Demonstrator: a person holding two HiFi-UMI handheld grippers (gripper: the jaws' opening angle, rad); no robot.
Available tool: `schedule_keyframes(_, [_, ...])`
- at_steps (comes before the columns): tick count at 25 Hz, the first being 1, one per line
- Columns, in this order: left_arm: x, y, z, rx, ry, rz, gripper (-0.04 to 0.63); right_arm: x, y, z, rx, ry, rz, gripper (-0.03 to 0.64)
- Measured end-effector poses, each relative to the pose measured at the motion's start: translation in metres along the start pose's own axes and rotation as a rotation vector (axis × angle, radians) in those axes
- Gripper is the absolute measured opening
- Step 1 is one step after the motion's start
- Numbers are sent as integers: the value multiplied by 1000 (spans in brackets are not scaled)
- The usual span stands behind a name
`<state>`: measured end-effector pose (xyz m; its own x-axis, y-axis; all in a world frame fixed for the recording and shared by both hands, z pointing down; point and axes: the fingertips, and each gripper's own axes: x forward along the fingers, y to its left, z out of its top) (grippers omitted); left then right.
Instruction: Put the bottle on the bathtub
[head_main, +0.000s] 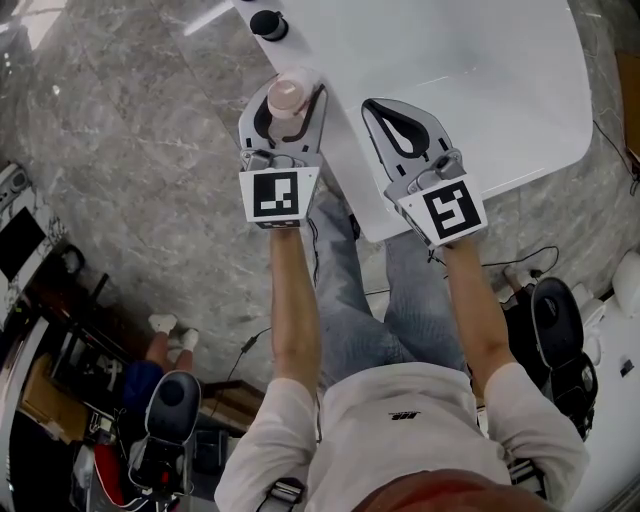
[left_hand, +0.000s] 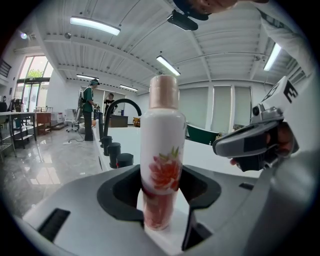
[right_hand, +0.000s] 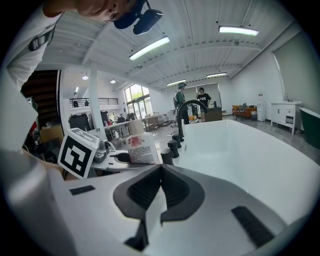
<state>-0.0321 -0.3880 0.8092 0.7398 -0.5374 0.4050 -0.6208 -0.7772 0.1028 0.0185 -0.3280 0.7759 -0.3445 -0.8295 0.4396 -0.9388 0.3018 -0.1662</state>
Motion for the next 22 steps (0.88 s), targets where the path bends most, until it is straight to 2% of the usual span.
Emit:
schedule_keyframes(4, [2, -1, -7, 8, 21, 5, 222, 0, -2, -4, 5, 3, -3, -6])
schedule_keyframes(22, [2, -7, -12, -14, -14, -15, 238, 0, 5, -14, 10, 15, -1, -5])
